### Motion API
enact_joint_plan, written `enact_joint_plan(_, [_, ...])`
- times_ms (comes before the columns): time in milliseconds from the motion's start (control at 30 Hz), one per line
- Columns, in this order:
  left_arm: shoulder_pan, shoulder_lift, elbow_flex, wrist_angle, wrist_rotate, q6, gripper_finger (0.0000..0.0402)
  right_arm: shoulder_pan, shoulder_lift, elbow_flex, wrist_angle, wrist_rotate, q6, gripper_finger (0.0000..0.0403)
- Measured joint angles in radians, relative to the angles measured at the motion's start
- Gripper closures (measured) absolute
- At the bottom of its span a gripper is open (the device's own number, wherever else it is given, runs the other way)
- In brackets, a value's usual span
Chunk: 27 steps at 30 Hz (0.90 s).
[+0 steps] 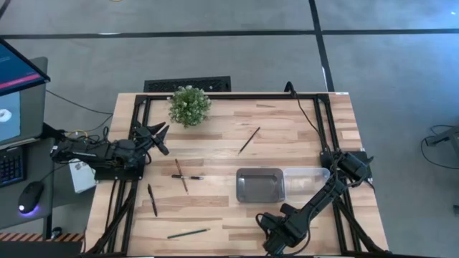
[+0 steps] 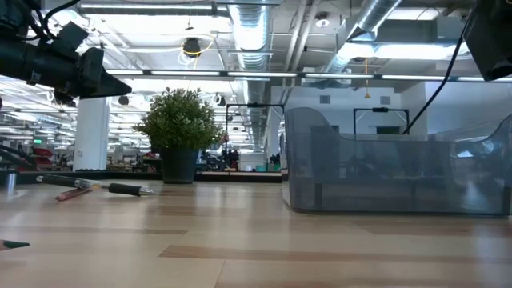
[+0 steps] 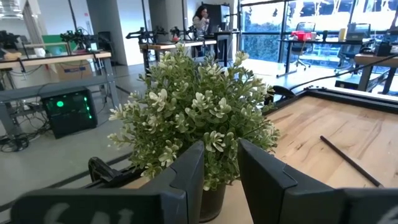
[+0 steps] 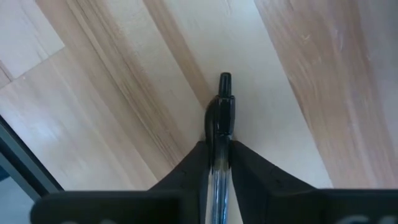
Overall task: Sort pens & pencils
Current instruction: Put the bottom black pen into the transparent bin
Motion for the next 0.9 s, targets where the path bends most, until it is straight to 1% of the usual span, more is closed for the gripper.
enact_joint_plan(200, [0.0, 0.0, 0.0, 0.0, 0.0, 0.0, 0.031, 0.0, 0.0, 0.0, 0.003, 0.003, 0.001, 0.0326])
enact_joint_plan(367, [0.0, 0.0, 0.0, -0.001, 0.0, 0.0, 0.031, 0.0, -0.016, -0.006, 0.008, 0.004, 0.034, 0.0326])
enact_joint_plan(667, [0.0, 0.0, 0.0, -0.001, 0.0, 0.0, 0.031, -0.007, -0.095, -0.012, -0.008, 0.043, 0.096, 0.0329])
enact_joint_plan(900, [0.0, 0.0, 0.0, -0.002, -0.001, 0.0, 0.031, -0.013, -0.172, -0.011, -0.027, 0.026, 0.084, 0.033])
